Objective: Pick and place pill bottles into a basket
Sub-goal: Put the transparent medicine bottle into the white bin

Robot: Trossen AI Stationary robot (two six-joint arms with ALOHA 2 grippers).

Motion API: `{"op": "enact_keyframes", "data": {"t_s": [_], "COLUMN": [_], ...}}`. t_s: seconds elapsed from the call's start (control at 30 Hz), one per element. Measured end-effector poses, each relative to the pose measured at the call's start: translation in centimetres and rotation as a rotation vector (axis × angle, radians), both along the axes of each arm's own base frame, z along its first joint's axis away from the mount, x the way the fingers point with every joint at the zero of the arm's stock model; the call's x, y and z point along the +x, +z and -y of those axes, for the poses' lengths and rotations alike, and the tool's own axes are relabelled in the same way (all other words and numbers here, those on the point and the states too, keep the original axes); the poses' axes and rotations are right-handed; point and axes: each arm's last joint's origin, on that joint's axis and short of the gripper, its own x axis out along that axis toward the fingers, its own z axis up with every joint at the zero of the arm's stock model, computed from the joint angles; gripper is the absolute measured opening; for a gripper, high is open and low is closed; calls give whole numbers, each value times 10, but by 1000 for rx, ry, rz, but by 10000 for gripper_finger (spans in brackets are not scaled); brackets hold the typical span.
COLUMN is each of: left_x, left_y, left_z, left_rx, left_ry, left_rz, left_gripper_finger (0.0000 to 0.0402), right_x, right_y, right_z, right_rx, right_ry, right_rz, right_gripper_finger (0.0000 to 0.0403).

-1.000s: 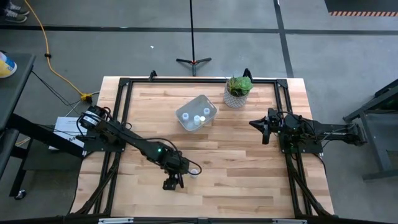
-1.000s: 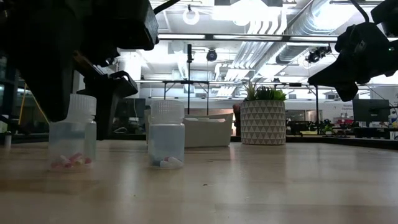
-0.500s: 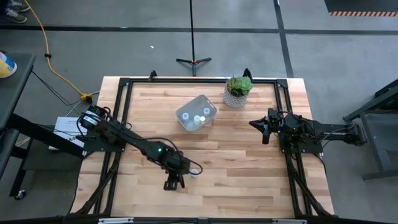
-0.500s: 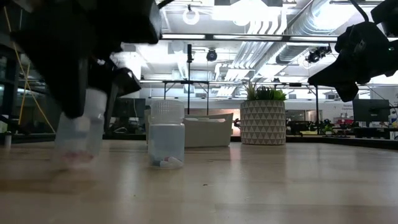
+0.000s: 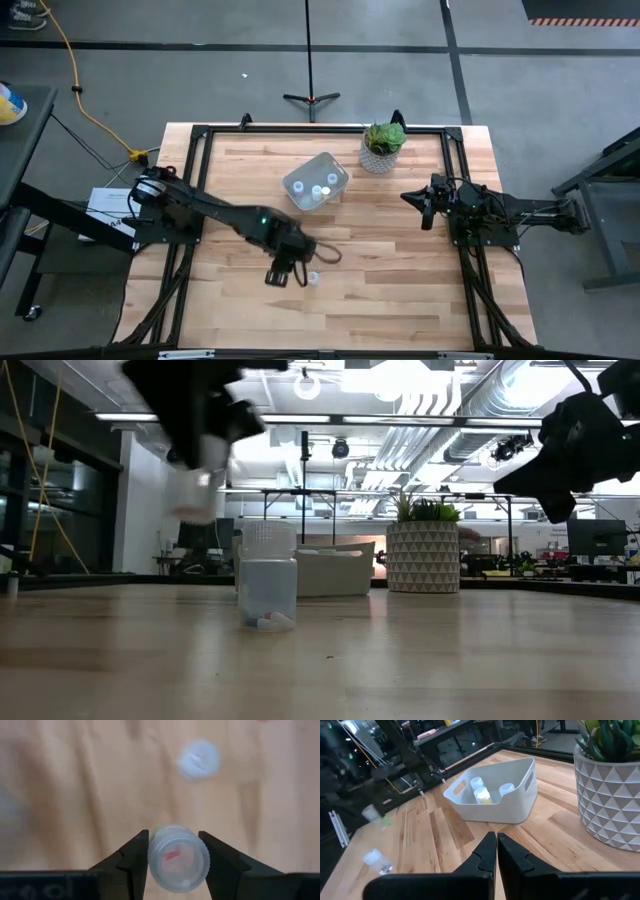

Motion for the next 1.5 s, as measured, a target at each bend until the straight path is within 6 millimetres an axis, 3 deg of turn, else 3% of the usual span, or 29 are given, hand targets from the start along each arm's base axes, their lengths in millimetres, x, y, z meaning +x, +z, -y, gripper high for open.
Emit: {"op": "enact_keyframes", "data": {"t_s": [0.27,0.5,0.7,0.9,1.17,1.5], "left_x": [24,25,22,19,14,10], "left_y": [35,35,33,7,-26,-48], "left_z": [-62,-126,-160,-172,-170,-169], "left_rx": [121,144,117,97,73,74], "left_ry": [94,261,333,343,338,342], "left_rz": [130,101,101,108,103,118], "left_gripper_finger": [178,188,176,194,179,203], "right_x": [0,0,0,0,0,-1], "right_y": [1,1,1,1,0,-1], "right_z": [0,0,0,0,0,0], "right_rx": [74,97,96,84,77,78], "right_ry": [-17,-22,-22,-20,-19,-20], "right_rz": [31,38,38,35,23,3], "right_gripper_finger": [7,7,7,7,7,7]}}
